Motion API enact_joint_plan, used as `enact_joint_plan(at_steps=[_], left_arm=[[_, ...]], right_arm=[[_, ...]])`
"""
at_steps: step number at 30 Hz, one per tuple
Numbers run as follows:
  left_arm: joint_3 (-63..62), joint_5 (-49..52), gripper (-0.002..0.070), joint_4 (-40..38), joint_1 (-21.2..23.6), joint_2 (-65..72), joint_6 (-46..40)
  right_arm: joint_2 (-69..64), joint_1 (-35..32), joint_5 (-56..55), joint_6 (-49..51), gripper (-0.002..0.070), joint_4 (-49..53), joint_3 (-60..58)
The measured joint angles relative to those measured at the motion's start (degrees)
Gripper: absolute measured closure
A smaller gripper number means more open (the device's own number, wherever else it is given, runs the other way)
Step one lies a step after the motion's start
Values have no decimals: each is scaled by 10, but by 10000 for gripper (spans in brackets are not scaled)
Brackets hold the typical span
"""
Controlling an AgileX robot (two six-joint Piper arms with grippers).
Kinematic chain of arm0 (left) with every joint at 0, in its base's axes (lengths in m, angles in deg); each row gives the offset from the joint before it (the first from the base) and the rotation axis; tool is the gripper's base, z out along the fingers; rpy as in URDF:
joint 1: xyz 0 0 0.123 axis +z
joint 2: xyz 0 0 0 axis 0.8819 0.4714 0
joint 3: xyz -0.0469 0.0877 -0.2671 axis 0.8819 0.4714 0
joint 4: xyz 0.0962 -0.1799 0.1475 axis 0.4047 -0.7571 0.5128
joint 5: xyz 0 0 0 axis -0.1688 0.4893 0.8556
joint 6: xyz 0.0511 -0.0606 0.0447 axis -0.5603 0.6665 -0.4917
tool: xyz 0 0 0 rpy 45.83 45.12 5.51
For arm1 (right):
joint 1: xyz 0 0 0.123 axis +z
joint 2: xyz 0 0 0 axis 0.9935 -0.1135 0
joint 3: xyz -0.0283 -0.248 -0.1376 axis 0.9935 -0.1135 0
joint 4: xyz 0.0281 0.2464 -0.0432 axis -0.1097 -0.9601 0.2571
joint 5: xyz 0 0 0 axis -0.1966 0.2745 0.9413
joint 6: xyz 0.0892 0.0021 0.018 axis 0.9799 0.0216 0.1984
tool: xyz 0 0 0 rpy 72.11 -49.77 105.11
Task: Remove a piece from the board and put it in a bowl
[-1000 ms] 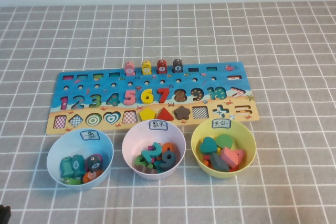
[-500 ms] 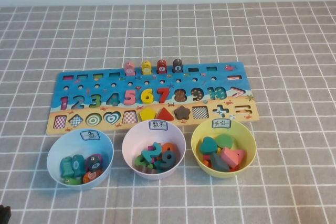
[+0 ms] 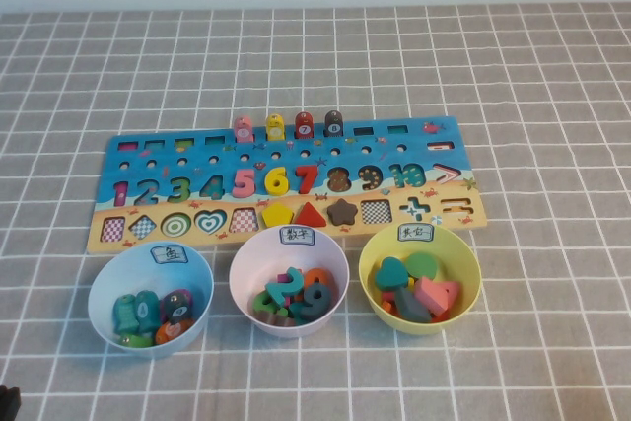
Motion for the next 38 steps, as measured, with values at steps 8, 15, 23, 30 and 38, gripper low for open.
enact_joint_plan(at_steps=[8,15,23,30,38], left_arm=[[0,0,680,0,0,0,0],[0,0,680,0,0,0,0],[0,0,680,0,0,0,0],[0,0,680,0,0,0,0],[0,0,680,0,0,0,0]], right_arm=[[0,0,62,4,694,12,0],[0,0,63,4,694,13,0],[0,0,64,5,694,13,0],[0,0,64,5,694,13,0],[0,0,66,6,694,13,0]])
